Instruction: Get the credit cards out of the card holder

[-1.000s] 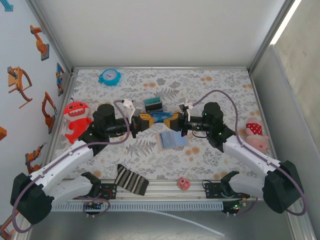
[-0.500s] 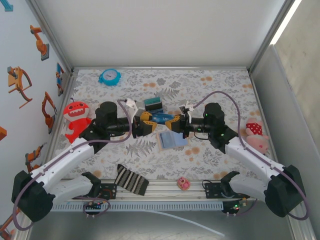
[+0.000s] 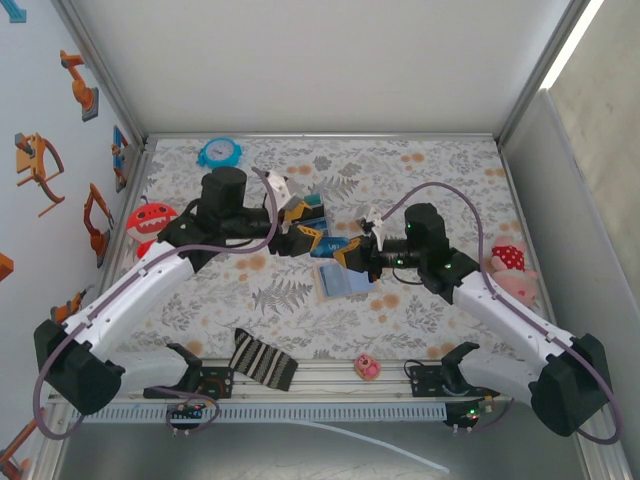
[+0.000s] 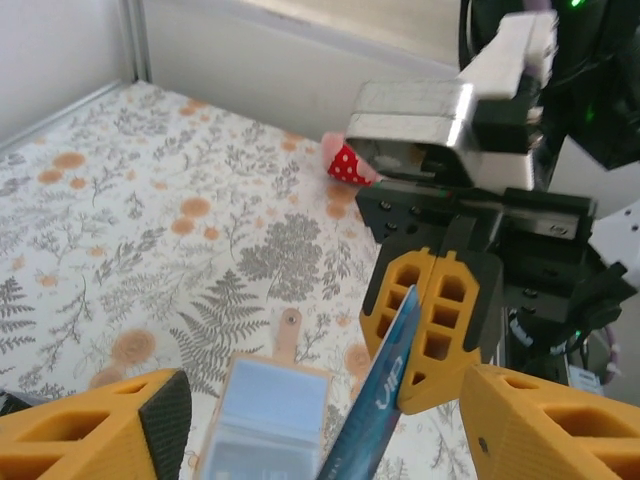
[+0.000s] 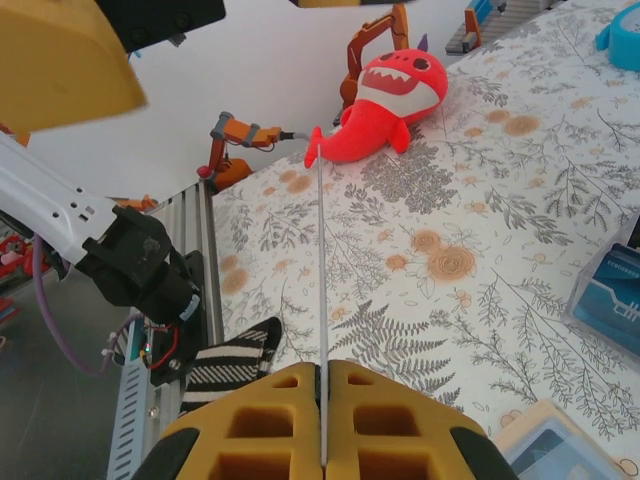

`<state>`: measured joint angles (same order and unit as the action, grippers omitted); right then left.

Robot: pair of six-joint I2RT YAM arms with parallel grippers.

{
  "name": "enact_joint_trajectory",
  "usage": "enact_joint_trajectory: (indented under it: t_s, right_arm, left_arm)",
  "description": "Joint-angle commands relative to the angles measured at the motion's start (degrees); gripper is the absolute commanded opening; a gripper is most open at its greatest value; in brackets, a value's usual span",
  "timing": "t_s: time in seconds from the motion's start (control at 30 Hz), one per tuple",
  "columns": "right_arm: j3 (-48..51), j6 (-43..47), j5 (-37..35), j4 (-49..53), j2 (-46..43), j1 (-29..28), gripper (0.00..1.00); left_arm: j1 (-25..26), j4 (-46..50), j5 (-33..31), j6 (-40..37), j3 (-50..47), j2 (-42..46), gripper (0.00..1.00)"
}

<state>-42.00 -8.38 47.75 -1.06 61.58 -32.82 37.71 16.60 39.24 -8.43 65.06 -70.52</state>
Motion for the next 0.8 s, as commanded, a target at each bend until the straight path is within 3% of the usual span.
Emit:
enact_joint_trajectory:
  t_s: [0.0, 0.33, 0.77]
  right_arm:
    - [-2.3, 1.3, 0.4, 1.1, -1.0, 0.0, 0.00]
    - [-3.1, 1.2, 2.2, 1.1, 0.3, 0.0, 0.00]
    - [-3.0, 1.9, 0.5, 3.0, 0.8, 0.0, 0.00]
  left_arm:
    - [0.7, 8.5, 3.2, -5.6, 3.3, -2.5, 0.72]
    - [3.1, 14.6, 3.6, -11.5, 7.5, -9.1, 0.66]
    - [3.2, 15.8, 3.5, -14.2, 9.8, -13.2, 0.25]
